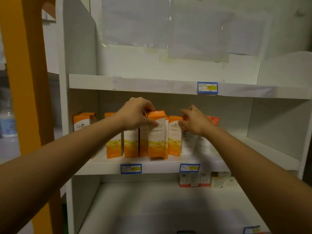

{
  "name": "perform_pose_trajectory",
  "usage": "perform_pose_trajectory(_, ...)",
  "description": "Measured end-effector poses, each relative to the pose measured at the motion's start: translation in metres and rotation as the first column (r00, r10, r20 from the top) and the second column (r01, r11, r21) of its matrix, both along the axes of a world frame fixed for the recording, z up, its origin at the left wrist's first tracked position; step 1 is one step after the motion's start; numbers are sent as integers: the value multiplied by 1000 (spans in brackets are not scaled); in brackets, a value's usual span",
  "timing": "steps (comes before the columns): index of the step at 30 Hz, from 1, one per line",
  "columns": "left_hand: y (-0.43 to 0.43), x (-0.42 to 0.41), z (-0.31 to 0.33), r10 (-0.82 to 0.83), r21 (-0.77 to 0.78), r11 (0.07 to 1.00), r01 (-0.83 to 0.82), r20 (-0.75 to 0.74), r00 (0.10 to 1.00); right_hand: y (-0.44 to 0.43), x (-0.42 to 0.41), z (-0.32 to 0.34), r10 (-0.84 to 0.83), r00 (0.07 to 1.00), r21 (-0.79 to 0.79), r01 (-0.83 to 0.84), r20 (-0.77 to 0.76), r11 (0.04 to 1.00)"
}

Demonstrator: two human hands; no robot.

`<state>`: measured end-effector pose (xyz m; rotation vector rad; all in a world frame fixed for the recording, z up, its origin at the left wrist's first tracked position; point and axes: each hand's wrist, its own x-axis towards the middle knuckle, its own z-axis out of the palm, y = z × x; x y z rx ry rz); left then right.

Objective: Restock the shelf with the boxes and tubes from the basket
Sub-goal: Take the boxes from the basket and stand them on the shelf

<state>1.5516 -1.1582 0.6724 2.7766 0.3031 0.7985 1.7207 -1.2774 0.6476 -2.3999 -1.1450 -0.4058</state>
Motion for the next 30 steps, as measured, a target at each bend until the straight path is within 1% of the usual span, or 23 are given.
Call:
perform_pose_trajectory(3, -11, 10, 0, -31, -3, 1000, 31, -9, 999, -12, 5, 2, -15, 1000, 44, 14, 20, 999)
perform_pose_trajectory(6, -21, 23, -2, -47, -7, 999, 47, 4, 999, -25, 9, 3, -32, 999, 52, 30, 35, 998)
perform_pose_trajectory(13, -31, 56, -11, -23, 3, 1000, 23, 21, 1000, -49, 19, -3, -58, 998, 5, 58, 28, 998)
perform_pose_trajectory(21, -27, 79, -23, 59, 71, 996, -58, -7, 998, -62, 21, -10, -60, 997, -51, 62, 45, 997)
perform_pose_trajectory(23, -25, 83, -25, 89, 127, 988, -87, -10, 996, -63, 21, -12, -56, 997, -56, 59, 52, 997)
perform_pose_trajectory(25, -25, 85, -26, 129, 215, 969, -121, -21, 991, -64, 21, -14, -55, 997, -61, 58, 49, 996)
perform_pose_trajectory(30, -28, 88, -30, 218, 456, 869, -192, -4, 976, -68, 19, -18, -42, 997, -81, 47, 65, 996)
